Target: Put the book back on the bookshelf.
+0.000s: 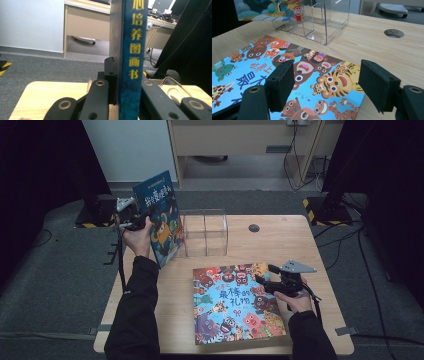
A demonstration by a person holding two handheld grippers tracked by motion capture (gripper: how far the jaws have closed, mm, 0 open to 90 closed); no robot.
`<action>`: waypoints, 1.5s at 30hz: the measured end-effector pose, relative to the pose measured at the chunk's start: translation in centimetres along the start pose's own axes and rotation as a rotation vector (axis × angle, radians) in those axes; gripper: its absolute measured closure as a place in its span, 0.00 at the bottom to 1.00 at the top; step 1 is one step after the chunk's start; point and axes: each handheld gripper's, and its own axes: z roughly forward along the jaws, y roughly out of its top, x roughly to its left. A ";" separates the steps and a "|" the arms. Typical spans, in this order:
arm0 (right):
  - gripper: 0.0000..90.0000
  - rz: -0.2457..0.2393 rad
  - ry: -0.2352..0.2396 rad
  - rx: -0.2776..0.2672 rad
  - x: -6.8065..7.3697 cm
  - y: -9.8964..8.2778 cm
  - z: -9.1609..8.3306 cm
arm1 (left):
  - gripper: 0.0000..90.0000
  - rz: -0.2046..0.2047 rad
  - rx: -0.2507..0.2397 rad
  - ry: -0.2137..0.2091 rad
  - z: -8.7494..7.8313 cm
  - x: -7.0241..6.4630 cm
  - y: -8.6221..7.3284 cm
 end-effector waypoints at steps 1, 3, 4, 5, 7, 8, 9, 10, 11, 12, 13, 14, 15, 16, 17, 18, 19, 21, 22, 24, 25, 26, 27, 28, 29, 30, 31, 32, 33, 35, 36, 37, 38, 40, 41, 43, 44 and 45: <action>0.32 -0.002 0.002 0.002 0.0 0.0 0.0 | 0.92 -0.006 -0.007 -0.006 0.0 0.1 -0.3; 0.32 -0.004 0.002 0.005 0.0 0.0 0.1 | 0.92 -0.017 -0.009 -0.009 -0.2 0.3 -0.5; 0.32 -0.002 0.001 0.005 0.1 0.0 0.1 | 0.92 -0.018 -0.011 -0.011 -0.2 0.4 -0.6; 0.32 -0.004 0.001 0.005 0.1 0.0 0.1 | 0.92 -0.018 -0.010 -0.013 -0.3 0.4 -0.6; 0.32 -0.002 0.002 0.004 0.1 -0.1 0.2 | 0.92 -0.016 -0.004 -0.019 -0.5 0.5 -0.8; 0.32 0.000 0.002 0.006 0.2 -0.1 0.2 | 0.92 -0.012 -0.001 -0.023 -0.7 0.6 -0.9; 0.32 -0.003 0.001 0.005 0.2 0.0 0.2 | 0.92 -0.011 0.003 -0.025 -0.9 0.6 -1.0; 0.32 -0.004 0.001 0.003 0.2 0.0 0.2 | 0.92 -0.010 0.008 -0.027 -1.1 0.6 -1.1; 0.32 -0.005 0.000 0.004 0.2 0.0 0.2 | 0.92 -0.008 0.015 -0.033 -1.3 0.7 -1.2; 0.32 -0.007 0.000 0.004 0.2 0.0 0.2 | 0.92 -0.001 0.020 -0.035 -1.6 0.8 -1.3; 0.32 -0.007 0.000 0.004 0.2 0.0 0.2 | 0.92 -0.003 0.021 -0.038 -1.7 0.8 -1.4; 0.32 -0.009 -0.001 0.003 0.2 0.1 0.1 | 0.92 -0.007 0.023 -0.042 -1.9 0.9 -1.5; 0.32 -0.005 0.000 0.002 0.3 0.1 0.1 | 0.92 -0.008 0.025 -0.043 -2.1 0.9 -1.6; 0.32 -0.005 0.001 0.002 0.3 0.1 0.1 | 0.92 -0.006 0.031 -0.045 -2.3 1.0 -1.7; 0.32 -0.008 0.001 -0.001 0.3 0.2 0.0 | 0.92 -0.006 0.037 -0.049 -2.5 1.1 -1.9; 0.32 -0.012 0.001 -0.002 0.3 0.2 0.0 | 0.92 -0.007 0.043 -0.053 -2.7 1.1 -1.9; 0.32 -0.010 0.002 0.000 0.3 0.2 0.0 | 0.92 -0.001 0.049 -0.052 -2.9 1.1 -2.0; 0.32 -0.010 0.000 -0.001 0.3 0.2 0.0 | 0.92 0.006 0.056 -0.058 -3.3 1.2 -2.3; 0.32 -0.010 0.001 0.000 0.3 0.2 0.0 | 0.91 0.009 0.059 -0.060 -3.5 1.2 -2.4; 0.32 -0.011 0.000 0.001 0.4 0.2 0.1 | 0.91 0.016 0.074 -0.065 -4.0 1.2 -2.7; 0.32 -0.011 -0.001 0.001 0.4 0.2 0.1 | 0.91 0.016 0.077 -0.067 -4.2 1.2 -2.9; 0.32 -0.013 -0.002 0.003 0.4 0.2 0.1 | 0.91 0.016 0.084 -0.066 -4.4 1.2 -3.0; 0.32 -0.012 -0.001 0.002 0.4 0.2 0.1 | 0.91 0.015 0.087 -0.066 -4.6 1.2 -3.1; 0.32 -0.013 -0.002 0.002 0.4 0.2 0.1 | 0.91 0.015 0.093 -0.067 -4.8 1.2 -3.2; 0.32 -0.013 0.000 0.002 0.5 0.3 0.1 | 0.91 0.015 0.097 -0.068 -4.9 1.3 -3.3; 0.32 -0.013 0.000 0.003 0.5 0.3 0.1 | 0.91 0.016 0.103 -0.068 -5.1 1.3 -3.4; 0.32 -0.014 -0.001 0.002 0.5 0.3 0.1 | 0.91 0.016 0.111 -0.069 -5.3 1.3 -3.4; 0.32 -0.015 0.000 0.003 0.5 0.3 0.1 | 0.91 0.017 0.116 -0.069 -5.5 1.3 -3.5; 0.32 -0.016 -0.001 0.003 0.5 0.3 0.1 | 0.91 0.018 0.120 -0.070 -5.6 1.3 -3.6; 0.32 -0.014 0.000 0.004 0.6 0.3 0.1 | 0.91 0.016 0.134 -0.073 -5.9 1.4 -3.7; 0.32 -0.015 0.000 0.003 0.6 0.3 0.1 | 0.91 0.016 0.138 -0.073 -6.0 1.4 -3.8; 0.32 -0.015 0.000 0.003 0.6 0.4 0.0 | 0.91 0.012 0.140 -0.074 -6.1 1.5 -3.9; 0.32 -0.014 0.000 0.003 0.6 0.4 0.0 | 0.91 0.011 0.144 -0.075 -6.3 1.5 -4.0; 0.32 -0.014 0.000 0.002 0.6 0.4 0.0 | 0.91 0.007 0.146 -0.078 -6.4 1.6 -4.3; 0.32 -0.013 0.000 0.003 0.6 0.4 0.0 | 0.91 0.003 0.147 -0.079 -6.5 1.7 -4.4; 0.32 -0.017 0.001 0.004 0.6 0.4 0.1 | 0.91 0.000 0.144 -0.081 -6.7 1.8 -4.5; 0.32 -0.021 0.002 0.007 0.6 0.3 0.1 | 0.91 0.003 0.140 -0.080 -6.7 1.7 -4.6; 0.32 -0.021 0.002 0.006 0.7 0.3 0.2 | 0.91 0.002 0.133 -0.078 -6.8 1.7 -4.8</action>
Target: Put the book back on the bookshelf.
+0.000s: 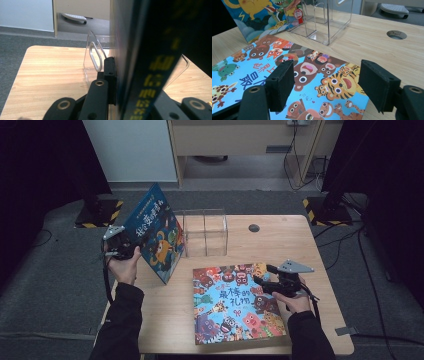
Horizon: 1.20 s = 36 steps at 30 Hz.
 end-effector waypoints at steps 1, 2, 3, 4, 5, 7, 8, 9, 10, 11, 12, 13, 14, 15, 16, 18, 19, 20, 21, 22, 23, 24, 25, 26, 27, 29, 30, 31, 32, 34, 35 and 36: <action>0.32 0.003 0.002 0.004 0.0 0.0 0.0 | 0.92 -0.002 -0.004 0.002 -0.1 -0.1 -0.1; 0.32 0.002 0.001 0.005 0.0 0.0 0.0 | 0.92 -0.004 -0.012 0.004 -0.1 -0.1 -0.2; 0.32 0.002 0.001 0.006 0.0 0.0 0.0 | 0.92 -0.005 -0.021 0.002 -0.2 -0.1 -0.4; 0.32 0.001 0.001 0.007 0.0 0.0 0.0 | 0.92 -0.011 -0.026 0.002 -0.2 -0.1 -0.4; 0.32 0.001 0.000 0.006 0.0 0.0 0.0 | 0.92 -0.018 -0.037 0.003 -0.3 -0.1 -0.5; 0.32 0.002 0.000 0.007 0.0 0.0 0.0 | 0.92 -0.023 -0.052 0.001 -0.6 0.0 -0.6; 0.32 0.002 -0.002 0.007 -0.1 0.0 0.0 | 0.92 -0.026 -0.053 0.001 -0.6 0.0 -0.5; 0.32 0.002 -0.002 0.007 -0.1 -0.1 0.0 | 0.92 -0.029 -0.052 -0.001 -0.6 0.1 -0.5; 0.32 0.004 -0.003 0.007 -0.1 -0.1 0.0 | 0.92 -0.031 -0.050 -0.001 -0.7 0.1 -0.4; 0.32 0.004 -0.004 0.008 -0.1 -0.1 0.1 | 0.92 -0.033 -0.044 0.001 -0.6 0.0 -0.4; 0.32 0.003 -0.003 0.008 -0.1 -0.1 0.1 | 0.92 -0.034 -0.038 0.001 -0.6 0.0 -0.3; 0.32 0.000 -0.002 0.010 -0.1 -0.1 0.1 | 0.92 -0.031 -0.035 0.001 -0.6 0.0 -0.2; 0.32 -0.002 -0.001 0.008 -0.1 -0.1 0.1 | 0.92 -0.033 -0.024 -0.002 -0.6 0.0 -0.1; 0.32 -0.002 -0.001 0.009 -0.1 -0.1 0.1 | 0.92 -0.034 -0.019 -0.004 -0.6 0.0 -0.1; 0.32 0.001 -0.001 0.010 0.0 -0.1 0.1 | 0.92 -0.027 -0.018 -0.004 -0.7 0.1 -0.1; 0.32 0.000 -0.001 0.010 0.0 -0.1 0.1 | 0.91 -0.032 -0.017 -0.006 -0.8 0.2 -0.2; 0.32 0.001 0.000 0.010 0.0 -0.1 0.0 | 0.91 -0.035 -0.020 -0.010 -0.8 0.3 -0.3; 0.32 0.002 -0.001 0.009 0.0 -0.1 0.0 | 0.91 -0.034 -0.023 -0.011 -0.9 0.4 -0.4; 0.32 0.003 0.000 0.008 0.0 -0.1 0.0 | 0.91 -0.028 -0.028 -0.014 -0.9 0.4 -0.5; 0.32 0.003 0.001 0.008 0.0 -0.1 0.0 | 0.91 -0.024 -0.034 -0.016 -1.0 0.4 -0.6; 0.32 0.003 0.001 0.008 0.0 -0.1 0.0 | 0.90 -0.019 -0.046 -0.017 -1.1 0.4 -0.6; 0.32 0.003 0.000 0.008 0.0 -0.1 0.0 | 0.90 -0.016 -0.059 -0.016 -1.3 0.4 -0.6; 0.32 0.002 0.000 0.008 0.0 -0.1 0.0 | 0.89 -0.011 -0.067 -0.017 -1.4 0.4 -0.5; 0.32 0.001 0.001 0.010 0.0 -0.1 0.0 | 0.89 0.000 -0.068 -0.013 -1.5 0.3 -0.4; 0.32 0.002 0.002 0.009 0.0 -0.1 0.0 | 0.89 0.010 -0.069 -0.009 -1.6 0.3 -0.4; 0.32 0.002 0.001 0.010 0.0 -0.1 0.0 | 0.89 0.014 -0.075 -0.013 -1.8 0.3 -0.5; 0.32 0.003 0.002 0.009 0.0 -0.1 0.0 | 0.89 0.018 -0.084 -0.009 -1.9 0.3 -0.4; 0.32 0.001 0.001 0.009 0.0 -0.1 0.0 | 0.88 0.020 -0.093 -0.011 -2.0 0.3 -0.3; 0.32 0.002 0.001 0.008 0.0 -0.1 0.0 | 0.87 0.017 -0.102 -0.020 -2.2 0.3 -0.2; 0.32 0.002 0.001 0.007 0.0 -0.1 0.0 | 0.86 0.022 -0.112 -0.014 -2.6 0.3 0.3; 0.32 0.003 0.001 0.007 0.0 -0.1 0.0 | 0.86 0.027 -0.109 -0.010 -2.7 0.3 0.7; 0.32 0.001 0.001 0.006 0.0 -0.1 0.0 | 0.86 0.032 -0.105 -0.009 -2.9 0.3 1.0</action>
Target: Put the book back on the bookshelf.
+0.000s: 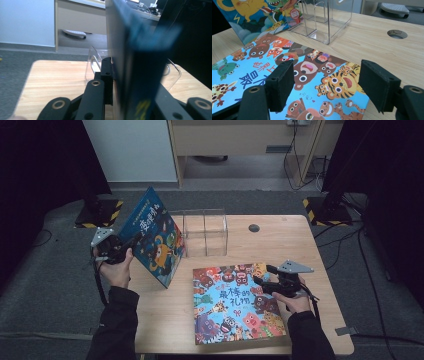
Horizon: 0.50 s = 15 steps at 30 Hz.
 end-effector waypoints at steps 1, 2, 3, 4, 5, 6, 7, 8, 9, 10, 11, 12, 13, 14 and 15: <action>0.32 0.003 0.001 -0.001 0.0 0.0 0.0 | 0.86 0.005 0.000 0.003 -0.1 -0.1 0.3; 0.32 0.002 -0.001 -0.003 0.0 0.0 0.0 | 0.85 0.011 0.007 0.004 -0.1 -0.1 0.6; 0.32 0.002 0.000 -0.004 0.0 0.0 0.0 | 0.84 0.016 0.015 0.005 -0.1 -0.2 0.8; 0.32 0.002 -0.001 -0.003 0.0 0.0 0.0 | 0.84 0.018 0.016 0.008 -0.1 -0.2 0.9; 0.32 0.000 -0.001 -0.005 0.0 0.0 0.0 | 0.84 0.019 0.020 0.014 -0.1 -0.3 1.1; 0.32 0.000 0.000 -0.004 0.0 0.0 0.0 | 0.84 0.021 0.022 0.018 0.0 -0.3 1.2; 0.32 0.002 0.000 -0.003 0.0 0.0 0.0 | 0.84 0.020 0.027 0.016 0.0 -0.3 1.3; 0.32 0.001 0.000 -0.003 0.0 0.0 0.0 | 0.85 0.017 0.030 0.018 0.0 -0.3 1.4; 0.32 0.002 0.000 -0.003 0.0 0.0 0.0 | 0.86 0.017 0.033 0.021 0.1 -0.3 1.5; 0.32 0.002 0.000 -0.003 0.0 0.0 0.0 | 0.88 0.013 0.041 0.020 0.0 -0.3 1.6; 0.32 0.000 0.000 -0.001 0.0 0.0 0.0 | 0.88 0.008 0.046 0.021 0.0 -0.2 1.7; 0.32 -0.001 0.000 -0.001 0.0 0.0 0.0 | 0.89 0.003 0.050 0.022 0.1 -0.2 1.7; 0.32 0.000 0.001 0.000 0.0 0.0 0.0 | 0.89 -0.005 0.052 0.019 0.1 -0.2 1.8; 0.32 -0.001 0.000 0.000 0.0 0.0 0.0 | 0.90 -0.016 0.052 0.016 0.1 -0.2 1.8; 0.32 0.000 -0.001 -0.001 0.0 0.0 0.0 | 0.90 -0.023 0.048 0.012 0.1 -0.3 1.7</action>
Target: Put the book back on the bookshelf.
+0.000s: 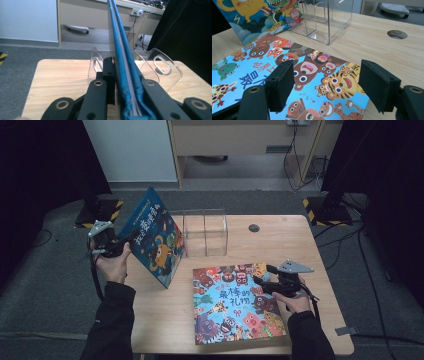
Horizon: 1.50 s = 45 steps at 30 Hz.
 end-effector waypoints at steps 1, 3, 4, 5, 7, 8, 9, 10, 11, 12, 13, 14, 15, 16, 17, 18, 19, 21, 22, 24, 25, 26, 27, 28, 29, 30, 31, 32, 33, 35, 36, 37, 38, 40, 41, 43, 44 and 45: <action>0.32 0.000 0.000 0.000 0.0 0.0 0.0 | 0.91 -0.009 -0.007 -0.004 0.0 0.0 0.0; 0.32 -0.001 -0.001 0.001 0.0 0.0 0.0 | 0.91 -0.008 -0.017 -0.012 0.1 -0.2 -0.1; 0.32 -0.001 -0.001 0.002 0.0 0.0 0.0 | 0.91 -0.004 -0.020 -0.011 0.2 -0.3 -0.1; 0.32 -0.002 0.000 0.003 0.0 0.0 0.0 | 0.91 -0.005 -0.025 -0.010 0.2 -0.6 0.0; 0.32 0.000 0.000 0.004 -0.1 0.0 0.0 | 0.92 -0.004 -0.040 -0.007 0.3 -0.9 0.0; 0.32 0.000 -0.001 0.004 -0.1 0.0 0.0 | 0.92 -0.008 -0.044 -0.005 0.3 -1.1 0.1; 0.32 -0.002 -0.001 0.004 -0.1 0.0 0.0 | 0.92 -0.008 -0.052 -0.002 0.4 -1.2 0.1; 0.32 -0.002 -0.002 0.005 -0.1 0.0 -0.1 | 0.92 -0.010 -0.055 -0.004 0.4 -1.3 0.2; 0.32 -0.001 -0.003 0.005 -0.1 0.0 -0.1 | 0.92 -0.011 -0.056 -0.005 0.5 -1.4 0.2; 0.32 0.000 -0.003 0.004 -0.1 0.0 -0.1 | 0.92 -0.007 -0.067 -0.004 0.5 -1.5 0.2; 0.32 -0.003 -0.003 0.004 -0.2 0.0 -0.1 | 0.92 -0.007 -0.071 -0.005 0.5 -1.6 0.3; 0.32 -0.003 -0.004 0.004 -0.2 0.0 -0.1 | 0.92 -0.007 -0.078 -0.005 0.6 -1.6 0.4; 0.32 0.002 -0.005 0.004 -0.2 0.0 -0.1 | 0.92 -0.006 -0.082 -0.004 0.6 -1.7 0.5; 0.32 0.003 -0.004 0.005 -0.2 0.0 -0.1 | 0.92 -0.008 -0.087 0.000 0.7 -1.7 0.6; 0.32 0.001 -0.005 0.004 -0.2 0.0 -0.1 | 0.92 -0.014 -0.093 0.005 0.7 -1.8 0.7; 0.32 0.001 -0.006 0.004 -0.2 0.0 -0.1 | 0.92 -0.016 -0.096 0.007 0.7 -1.8 0.8; 0.32 0.002 -0.005 0.004 -0.2 0.0 -0.2 | 0.92 -0.021 -0.108 0.012 0.7 -1.8 0.9; 0.32 -0.001 -0.005 0.003 -0.3 0.0 -0.2 | 0.92 -0.028 -0.123 0.021 0.7 -1.9 1.2; 0.32 0.001 -0.005 0.005 -0.3 0.0 -0.2 | 0.92 -0.030 -0.128 0.028 0.7 -2.0 1.5; 0.32 0.002 -0.006 0.008 -0.3 -0.1 -0.1 | 0.92 -0.028 -0.135 0.042 0.9 -2.2 1.9; 0.32 0.000 -0.006 0.006 -0.3 -0.1 -0.1 | 0.92 -0.023 -0.138 0.049 1.1 -2.3 2.1; 0.32 0.002 -0.006 0.007 -0.3 -0.1 -0.2 | 0.92 -0.021 -0.140 0.057 1.2 -2.4 2.3; 0.32 -0.003 -0.005 0.004 -0.3 -0.1 -0.2 | 0.92 -0.019 -0.144 0.061 1.4 -2.4 2.4; 0.32 -0.003 -0.005 0.002 -0.3 0.0 -0.2 | 0.92 -0.017 -0.147 0.063 1.6 -2.4 2.6; 0.32 0.000 -0.006 0.003 -0.3 0.0 -0.3 | 0.92 -0.018 -0.150 0.067 1.7 -2.5 2.8; 0.32 0.000 -0.005 0.003 -0.4 0.0 -0.3 | 0.92 -0.021 -0.154 0.068 1.9 -2.5 2.9; 0.32 0.000 -0.005 0.002 -0.4 0.0 -0.3 | 0.92 -0.025 -0.159 0.068 2.1 -2.5 3.1; 0.32 -0.001 -0.006 0.001 -0.5 0.0 -0.3 | 0.92 -0.032 -0.162 0.068 2.2 -2.5 3.2; 0.32 0.005 -0.006 0.000 -0.5 0.0 -0.3 | 0.92 -0.037 -0.161 0.070 2.5 -2.5 3.3; 0.32 0.009 -0.006 -0.002 -0.6 0.0 -0.4 | 0.92 -0.035 -0.161 0.080 3.0 -2.6 3.5; 0.32 0.005 -0.006 -0.004 -0.6 0.0 -0.5 | 0.92 -0.036 -0.160 0.081 3.3 -2.5 3.6; 0.32 0.007 -0.005 -0.004 -0.7 0.0 -0.5 | 0.92 -0.040 -0.157 0.081 3.5 -2.5 3.6; 0.32 0.010 -0.006 -0.007 -0.7 0.0 -0.6 | 0.92 -0.039 -0.159 0.086 3.8 -2.5 3.6; 0.32 0.011 -0.007 -0.009 -0.7 0.0 -0.6 | 0.92 -0.043 -0.163 0.093 4.3 -2.4 3.5; 0.32 0.010 -0.006 -0.006 -0.8 -0.1 -0.6 | 0.91 -0.045 -0.166 0.097 4.6 -2.4 3.5; 0.32 0.012 -0.008 -0.007 -0.8 -0.1 -0.6 | 0.91 -0.049 -0.174 0.104 5.0 -2.3 3.5; 0.32 0.013 -0.008 -0.006 -0.8 -0.1 -0.7 | 0.92 -0.052 -0.174 0.108 5.2 -2.3 3.6; 0.32 0.014 -0.008 -0.008 -0.9 -0.1 -0.7 | 0.92 -0.055 -0.174 0.110 5.4 -2.3 3.6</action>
